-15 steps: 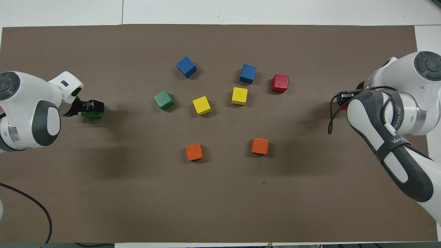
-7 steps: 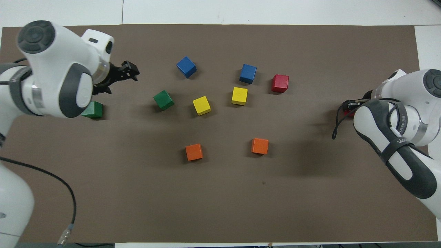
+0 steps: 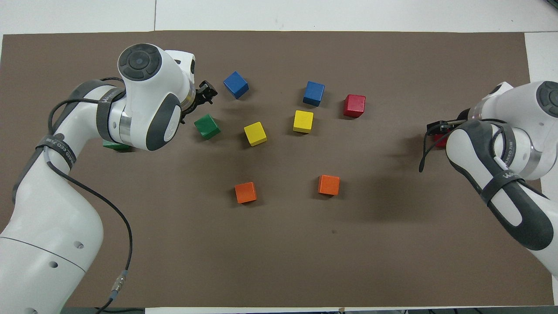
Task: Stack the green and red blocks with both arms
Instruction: 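Reach both grippers to the second green and red blocks, then grasp and lift the second green and red blocks with both grippers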
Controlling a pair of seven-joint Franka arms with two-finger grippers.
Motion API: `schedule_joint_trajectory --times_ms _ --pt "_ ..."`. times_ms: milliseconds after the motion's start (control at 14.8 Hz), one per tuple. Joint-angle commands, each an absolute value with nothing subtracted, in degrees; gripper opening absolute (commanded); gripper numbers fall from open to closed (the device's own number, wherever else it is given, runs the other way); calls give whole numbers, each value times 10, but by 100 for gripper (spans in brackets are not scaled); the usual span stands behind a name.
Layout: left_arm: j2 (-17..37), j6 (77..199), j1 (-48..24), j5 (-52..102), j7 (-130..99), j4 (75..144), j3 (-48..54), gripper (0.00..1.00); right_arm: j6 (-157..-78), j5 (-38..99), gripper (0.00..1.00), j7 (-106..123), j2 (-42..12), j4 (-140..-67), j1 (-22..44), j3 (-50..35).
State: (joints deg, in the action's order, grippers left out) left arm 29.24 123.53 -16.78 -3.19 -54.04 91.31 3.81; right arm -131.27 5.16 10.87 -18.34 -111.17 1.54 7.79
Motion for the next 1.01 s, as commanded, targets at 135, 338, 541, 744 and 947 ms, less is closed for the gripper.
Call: schedule_joint_trajectory --times_ms 135,338,541,744,947 --pt "258 1326 -193 -46 -565 1018 31 100 -1170 4 100 -46 -208 -942 94 76" --pt "255 1358 -196 -46 -565 1041 31 100 -1178 8 100 -139 -232 -928 153 76" --pt "255 1351 -197 -46 -566 1042 31 98 -1172 11 100 -207 -306 -835 179 75" --pt "251 1313 -202 -54 -563 1042 30 0 -1172 12 100 -229 -367 -764 192 74" --pt "232 1225 -192 -76 -541 1011 31 0 -1198 12 100 -231 -386 -762 197 74"
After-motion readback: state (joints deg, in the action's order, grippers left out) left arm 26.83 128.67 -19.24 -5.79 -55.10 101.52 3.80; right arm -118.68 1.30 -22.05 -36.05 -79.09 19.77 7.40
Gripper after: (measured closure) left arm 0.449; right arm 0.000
